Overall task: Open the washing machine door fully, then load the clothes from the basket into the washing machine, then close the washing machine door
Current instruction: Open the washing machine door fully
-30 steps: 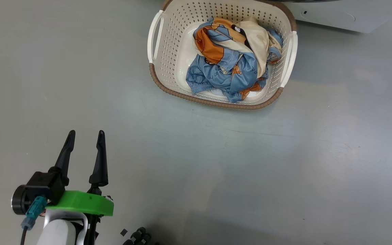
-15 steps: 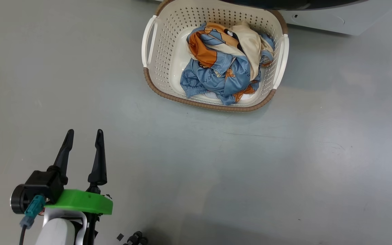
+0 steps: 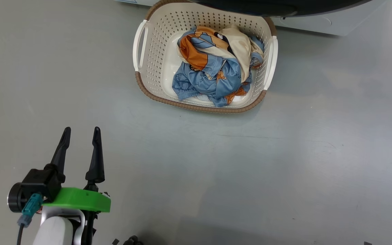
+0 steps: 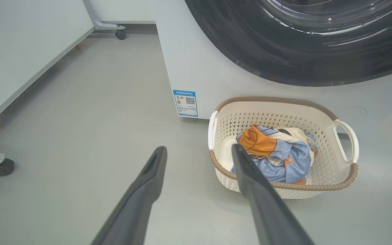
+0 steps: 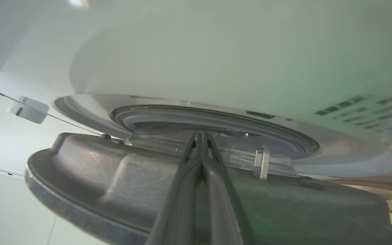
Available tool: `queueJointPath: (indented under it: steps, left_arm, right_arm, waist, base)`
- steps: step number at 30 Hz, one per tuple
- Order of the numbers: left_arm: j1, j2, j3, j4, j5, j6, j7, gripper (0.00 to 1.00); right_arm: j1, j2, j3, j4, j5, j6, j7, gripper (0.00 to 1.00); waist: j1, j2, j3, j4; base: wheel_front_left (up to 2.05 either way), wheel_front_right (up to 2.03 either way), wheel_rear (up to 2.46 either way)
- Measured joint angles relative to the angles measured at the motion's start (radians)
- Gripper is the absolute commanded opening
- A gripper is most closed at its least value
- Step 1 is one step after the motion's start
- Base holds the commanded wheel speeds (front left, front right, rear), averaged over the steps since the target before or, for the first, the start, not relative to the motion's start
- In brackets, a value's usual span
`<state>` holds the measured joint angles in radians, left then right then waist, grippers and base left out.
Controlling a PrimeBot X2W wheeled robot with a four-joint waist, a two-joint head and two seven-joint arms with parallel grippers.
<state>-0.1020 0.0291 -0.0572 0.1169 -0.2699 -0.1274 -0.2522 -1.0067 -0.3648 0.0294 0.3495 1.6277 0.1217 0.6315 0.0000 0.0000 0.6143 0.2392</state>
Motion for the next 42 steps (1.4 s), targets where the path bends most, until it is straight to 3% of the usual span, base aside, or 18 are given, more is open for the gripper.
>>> queueJointPath:
  steps: [20,42]
  left_arm:
    - [0.0,0.0,0.01,0.002,0.006,0.0,0.0,1.0]
    - [0.0,0.0,0.023,0.015,0.006,0.0,0.0,1.0]
  right_arm:
    - [0.028,0.028,0.031,-0.032,0.002,0.0,0.051,0.0]
    - [0.169,0.116,0.109,-0.038,0.009,0.0,0.121,0.0]
  waist:
    - [-0.0001,0.0,-0.034,-0.028]
    - [-0.0001,0.0,-0.12,-0.085]
  base:
    - [0.0,0.0,0.0]
    - [0.0,0.0,0.0]
